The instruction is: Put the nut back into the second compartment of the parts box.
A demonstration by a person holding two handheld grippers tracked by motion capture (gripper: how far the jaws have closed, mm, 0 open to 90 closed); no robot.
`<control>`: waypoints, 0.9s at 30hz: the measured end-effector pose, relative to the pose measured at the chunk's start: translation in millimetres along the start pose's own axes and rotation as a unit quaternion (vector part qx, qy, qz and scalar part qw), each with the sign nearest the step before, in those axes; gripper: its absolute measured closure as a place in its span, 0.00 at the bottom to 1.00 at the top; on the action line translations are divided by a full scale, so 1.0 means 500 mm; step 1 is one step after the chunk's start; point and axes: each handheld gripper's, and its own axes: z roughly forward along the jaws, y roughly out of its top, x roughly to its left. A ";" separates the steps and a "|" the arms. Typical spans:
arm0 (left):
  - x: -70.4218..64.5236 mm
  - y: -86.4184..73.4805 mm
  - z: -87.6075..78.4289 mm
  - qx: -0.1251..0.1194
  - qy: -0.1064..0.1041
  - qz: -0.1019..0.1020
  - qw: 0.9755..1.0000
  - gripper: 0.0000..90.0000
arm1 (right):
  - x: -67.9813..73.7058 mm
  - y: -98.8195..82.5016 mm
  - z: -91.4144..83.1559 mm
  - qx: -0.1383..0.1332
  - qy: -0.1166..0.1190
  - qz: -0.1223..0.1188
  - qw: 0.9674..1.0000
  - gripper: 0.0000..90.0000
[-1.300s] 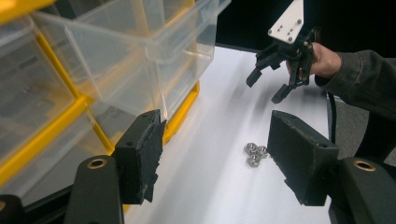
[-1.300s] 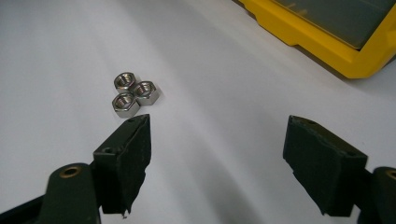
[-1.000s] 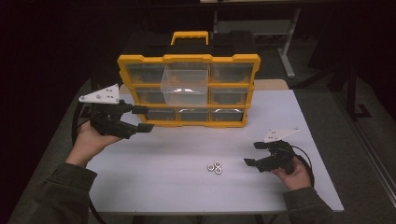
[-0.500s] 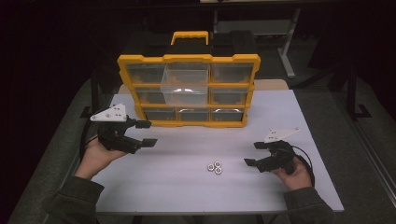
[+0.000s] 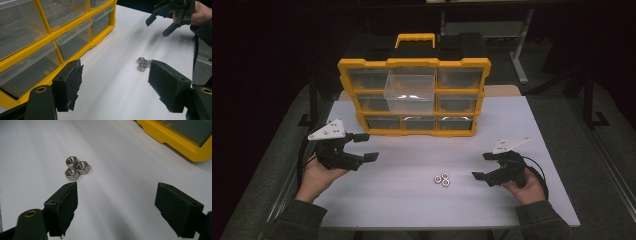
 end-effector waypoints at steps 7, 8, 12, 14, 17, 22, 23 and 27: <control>0.000 -0.030 0.002 -0.016 0.007 -0.016 1.000 0.29 | 0.008 0.005 0.010 0.012 0.003 -0.002 1.000 0.19; 0.002 -0.033 0.003 -0.013 0.009 -0.017 1.000 0.29 | 0.010 0.007 0.010 0.012 0.006 -0.002 1.000 0.19; 0.004 -0.048 0.005 -0.008 0.016 -0.023 1.000 0.29 | 0.013 0.015 0.009 0.003 0.015 -0.007 1.000 0.19; 0.005 -0.055 0.007 -0.008 0.020 -0.021 1.000 0.28 | 0.016 0.017 0.008 0.004 0.013 -0.009 1.000 0.19; 0.006 -0.068 0.010 -0.011 0.020 -0.031 0.999 0.27 | 0.024 0.023 0.009 0.009 0.013 -0.021 1.000 0.19; 0.001 -0.085 0.017 -0.002 0.028 -0.024 0.999 0.28 | 0.036 0.038 0.022 0.023 0.028 -0.029 0.999 0.19; 0.000 -0.087 0.019 -0.002 0.031 -0.024 0.999 0.28 | 0.038 0.041 0.024 0.027 0.030 -0.030 0.999 0.19; 0.003 -0.098 0.020 -0.006 0.033 -0.030 0.999 0.28 | 0.041 0.053 0.027 0.027 0.035 -0.037 0.998 0.20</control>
